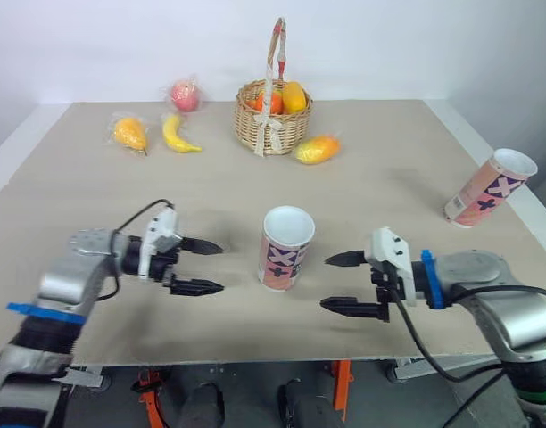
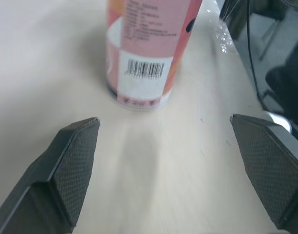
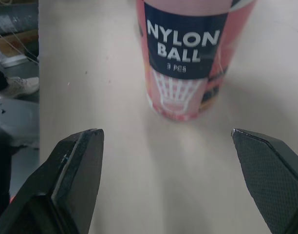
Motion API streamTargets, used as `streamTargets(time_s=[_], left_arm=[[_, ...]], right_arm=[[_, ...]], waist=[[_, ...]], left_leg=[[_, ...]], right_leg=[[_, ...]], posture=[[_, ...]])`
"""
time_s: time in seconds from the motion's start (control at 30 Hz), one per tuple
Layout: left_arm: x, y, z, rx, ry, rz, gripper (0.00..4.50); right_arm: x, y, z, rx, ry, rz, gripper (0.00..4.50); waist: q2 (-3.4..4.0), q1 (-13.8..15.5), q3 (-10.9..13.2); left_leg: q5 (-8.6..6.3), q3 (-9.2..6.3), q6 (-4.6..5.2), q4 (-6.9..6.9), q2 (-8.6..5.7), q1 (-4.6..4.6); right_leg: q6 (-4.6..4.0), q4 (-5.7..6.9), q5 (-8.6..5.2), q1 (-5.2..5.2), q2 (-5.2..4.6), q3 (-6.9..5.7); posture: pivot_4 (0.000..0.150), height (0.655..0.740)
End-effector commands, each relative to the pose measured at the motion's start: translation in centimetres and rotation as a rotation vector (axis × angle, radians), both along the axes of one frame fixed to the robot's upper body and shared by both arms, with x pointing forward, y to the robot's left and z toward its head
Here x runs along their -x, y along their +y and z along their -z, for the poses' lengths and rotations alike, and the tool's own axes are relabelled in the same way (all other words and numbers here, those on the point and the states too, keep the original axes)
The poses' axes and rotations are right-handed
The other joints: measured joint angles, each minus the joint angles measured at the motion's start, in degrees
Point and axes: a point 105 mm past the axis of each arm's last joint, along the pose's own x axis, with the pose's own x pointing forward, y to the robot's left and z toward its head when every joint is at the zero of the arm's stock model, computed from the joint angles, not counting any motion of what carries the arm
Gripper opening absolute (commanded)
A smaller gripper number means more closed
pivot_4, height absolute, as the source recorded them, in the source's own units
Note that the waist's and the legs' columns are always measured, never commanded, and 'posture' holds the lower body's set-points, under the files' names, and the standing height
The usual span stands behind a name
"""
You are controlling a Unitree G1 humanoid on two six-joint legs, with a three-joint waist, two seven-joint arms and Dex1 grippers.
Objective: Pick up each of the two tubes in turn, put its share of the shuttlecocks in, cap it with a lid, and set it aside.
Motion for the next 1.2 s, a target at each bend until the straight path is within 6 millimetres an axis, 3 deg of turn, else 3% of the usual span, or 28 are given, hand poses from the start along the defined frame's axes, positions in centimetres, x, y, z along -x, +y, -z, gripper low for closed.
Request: streamTargets(time_s=[0.03,0.2,0.4,0.93,1.03,1.13,1.2], left_arm=[[1.1,0.6,-2.5,0.071,-0.033,-0.003,4.45],[2.1,1.1,-4.4,0.171,-0.041,-0.048,4.45],[3.3,1.1,-4.0,0.151,-0.076,-0.073,4.45],[3.8,0.9,-3.1,0.123,-0.068,-0.101,4.45],[3.7,0.7,-3.0,0.121,-0.068,-0.097,4.5],[3.7,0.6,-2.9,0.123,-0.066,-0.09,4.5],[3.5,0.4,-2.8,0.125,-0.066,-0.086,4.5]], right_arm=[[-0.4,1.0,-0.9,-0.033,-0.05,-0.023,4.5],[-1.0,2.8,-0.7,-0.071,-0.055,-0.057,4.5],[-1.7,4.2,-0.9,-0.119,-0.047,-0.083,4.5],[-2.5,7.2,-0.5,-0.186,-0.017,-0.137,4.5],[-2.5,7.0,-0.6,-0.191,-0.016,-0.131,3.76],[-2.6,6.7,-1.0,-0.197,-0.02,-0.116,2.69],[-2.9,6.2,-1.5,-0.214,-0.014,-0.083,2.48]], waist=[[-0.01,0.3,0.0],[-0.14,0.2,0.2],[-0.13,0.2,0.2],[-0.12,0.2,0.2],[-0.12,0.2,0.2],[-0.12,0.2,0.2],[-0.12,0.2,0.2]], left_leg=[[0.0,-0.01,-0.01,0.0,-0.01,-0.01],[-0.11,-0.01,-0.18,0.01,-0.01,-0.07],[-0.21,-0.09,-0.34,0.0,0.02,-0.07],[-0.23,-0.14,-0.38,0.01,0.05,-0.06],[-0.23,-0.15,-0.38,0.01,0.05,-0.05],[-0.23,-0.15,-0.38,0.01,0.06,-0.05],[-0.23,-0.15,-0.38,0.01,0.05,-0.05]], right_leg=[[0.0,-0.01,-0.02,0.02,-0.02,-0.02],[0.01,-0.02,-0.16,0.0,-0.04,-0.03],[-0.05,0.0,-0.29,0.01,-0.01,-0.08],[-0.11,0.02,-0.32,0.04,0.02,-0.15],[-0.12,0.03,-0.31,0.03,0.03,-0.16],[-0.12,0.04,-0.31,0.03,0.03,-0.16],[-0.12,0.03,-0.31,0.04,0.03,-0.16]], posture=[[0.15,0.74],[0.15,0.74],[0.15,0.74],[0.15,0.74],[0.15,0.74],[0.15,0.74],[0.15,0.74]])
